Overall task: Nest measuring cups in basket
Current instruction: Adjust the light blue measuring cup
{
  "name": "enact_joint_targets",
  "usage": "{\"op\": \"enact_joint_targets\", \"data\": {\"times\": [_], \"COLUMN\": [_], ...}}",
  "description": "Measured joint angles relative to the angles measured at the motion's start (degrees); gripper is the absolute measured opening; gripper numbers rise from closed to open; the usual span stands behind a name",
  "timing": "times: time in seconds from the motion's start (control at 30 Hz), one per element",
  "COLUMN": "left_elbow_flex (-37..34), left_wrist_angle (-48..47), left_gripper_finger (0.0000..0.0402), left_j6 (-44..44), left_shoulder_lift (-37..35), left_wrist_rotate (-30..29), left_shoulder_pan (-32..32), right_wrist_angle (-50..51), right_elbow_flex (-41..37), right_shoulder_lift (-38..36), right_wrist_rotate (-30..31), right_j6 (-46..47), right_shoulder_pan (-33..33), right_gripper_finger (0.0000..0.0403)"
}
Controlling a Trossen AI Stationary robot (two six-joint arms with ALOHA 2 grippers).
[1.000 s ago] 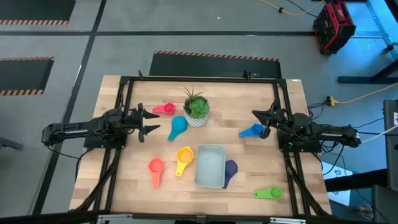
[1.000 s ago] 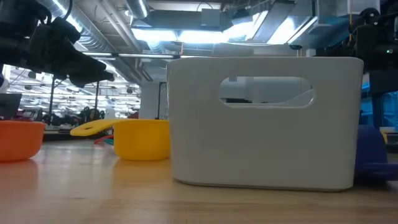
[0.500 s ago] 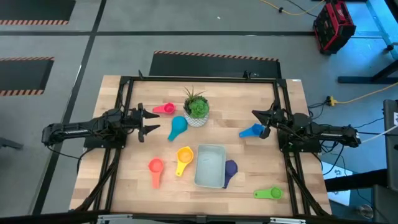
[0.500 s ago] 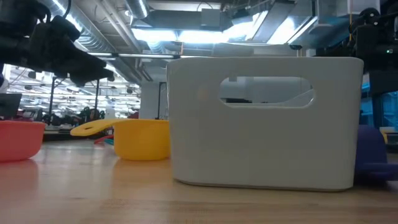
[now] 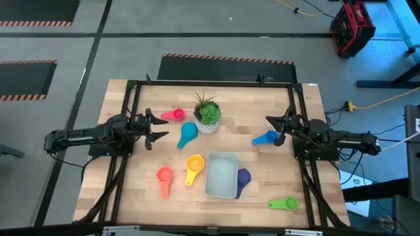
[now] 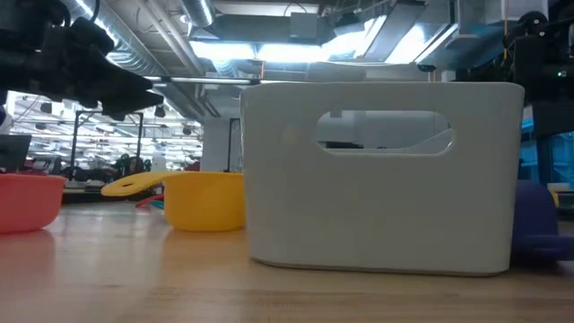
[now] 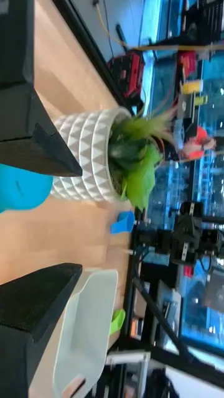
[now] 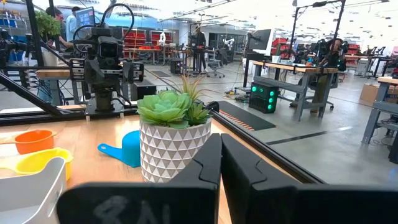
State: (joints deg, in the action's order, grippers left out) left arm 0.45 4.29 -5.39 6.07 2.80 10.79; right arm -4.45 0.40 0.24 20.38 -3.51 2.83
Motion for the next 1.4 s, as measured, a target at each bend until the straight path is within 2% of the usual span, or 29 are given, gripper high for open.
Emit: {"op": "enact_joint_targets", "data": {"times": [0.23, 0.47, 0.53, 0.63, 0.7, 0.9, 1.13, 1.23, 1.4], "left_elbow_flex": [0.0, 0.0, 0.0, 0.0, 0.0, 0.0, 0.3, 1.7, 5.8], "left_wrist_angle": [0.0, 0.1, 0.0, -0.3, -0.6, 0.0, 10.8, 10.5, 6.4], "left_gripper_finger": [0.0241, 0.0288, 0.0306, 0.0324, 0.0328, 0.0325, 0.0324, 0.0324, 0.0324], "left_j6": [-0.5, -3.0, -4.8, -9.2, -12.6, -12.3, -15.0, -15.1, -15.3], "left_shoulder_lift": [0.0, 0.0, 0.0, 0.3, 0.5, 0.5, 0.7, 1.2, 6.5], "left_wrist_rotate": [1.1, -0.8, -4.3, -14.7, -18.4, -15.5, -10.7, -9.3, -9.4], "left_shoulder_pan": [0.0, 0.0, 0.0, 0.0, 0.0, 0.0, 0.0, 0.0, -0.8], "right_wrist_angle": [0.0, 0.0, 0.0, 0.0, 0.0, 0.0, 0.0, 0.0, 0.0], "right_elbow_flex": [0.0, 0.0, 0.0, 0.0, 0.0, 0.0, 0.0, 0.0, 0.0], "right_shoulder_lift": [0.0, 0.0, 0.0, 0.0, 0.0, 0.0, 0.0, 0.0, 0.0], "right_wrist_rotate": [0.0, 0.0, 0.0, 0.0, 0.0, 0.0, 0.0, 0.0, 0.0], "right_j6": [0.0, 0.0, 0.0, 0.0, 0.0, 0.0, 0.0, 0.0, 0.0], "right_shoulder_pan": [0.0, 0.0, 0.0, 0.0, 0.0, 0.0, 0.0, 0.0, 0.0], "right_gripper_finger": [0.0012, 0.0012, 0.0012, 0.0012, 0.0012, 0.0012, 0.0012, 0.0012, 0.0012]}}
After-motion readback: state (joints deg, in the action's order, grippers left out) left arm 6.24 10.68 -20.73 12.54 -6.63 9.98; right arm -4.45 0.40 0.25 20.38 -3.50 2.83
